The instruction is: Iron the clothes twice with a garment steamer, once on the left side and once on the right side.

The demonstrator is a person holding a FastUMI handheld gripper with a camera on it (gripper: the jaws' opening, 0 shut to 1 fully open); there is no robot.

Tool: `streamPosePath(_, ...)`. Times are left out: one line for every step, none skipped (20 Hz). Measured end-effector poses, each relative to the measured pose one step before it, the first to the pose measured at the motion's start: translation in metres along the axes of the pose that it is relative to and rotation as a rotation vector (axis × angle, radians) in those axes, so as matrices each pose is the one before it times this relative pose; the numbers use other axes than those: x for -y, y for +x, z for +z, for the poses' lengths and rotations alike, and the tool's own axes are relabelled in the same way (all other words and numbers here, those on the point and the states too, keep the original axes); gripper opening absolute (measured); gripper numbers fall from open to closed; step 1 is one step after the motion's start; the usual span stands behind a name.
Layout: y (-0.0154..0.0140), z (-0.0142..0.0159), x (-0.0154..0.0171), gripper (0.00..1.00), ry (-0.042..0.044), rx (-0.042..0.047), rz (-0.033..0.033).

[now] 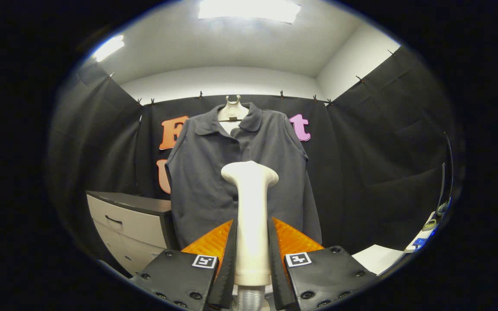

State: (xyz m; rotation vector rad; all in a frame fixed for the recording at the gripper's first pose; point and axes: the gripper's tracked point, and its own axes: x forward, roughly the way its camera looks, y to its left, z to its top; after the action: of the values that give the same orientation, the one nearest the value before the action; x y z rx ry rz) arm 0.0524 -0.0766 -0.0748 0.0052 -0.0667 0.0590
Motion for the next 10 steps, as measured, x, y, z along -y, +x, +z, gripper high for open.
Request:
streamPosePath(-0.00408, 0.00991, -0.00654, 0.44, 0.00383, 0.01201, -0.0018)
streamPosePath(-0.00498, 0.01158, -0.00832, 0.44, 0.00974, 0.01801, 0.00207)
streamPosePath(0.00008, 0.00679, -0.00885, 0.44, 0.00641, 0.01511, 0.00574)
streamPosePath(-0.00021, 0.00805, -0.00778, 0.44, -0.00226, 0.01493, 0.00482)
streamPosePath(-0.00358, 0.01042, -0.00685, 0.44, -0.0061, 0.01622, 0.00252)
streamPosePath(-0.0031, 0.01112, -0.00666, 0.43, -0.00495, 0.01729, 0.00417)
streamPosePath(-0.00369, 0.01337, -0.00677, 0.43, -0.00366, 0.02504, 0.0061)
streamPosePath(-0.00687, 0.0296, -0.00206, 0.44, -0.02107, 0.07524, -0.01478)
streamPosePath(-0.00421, 0.04129, 0.00811, 0.35, -0.04803, 0.1022, -0.05996)
streamPosePath(0.00011, 0.02037, 0.00887, 0.26, -0.05424, 0.03648, -0.03614)
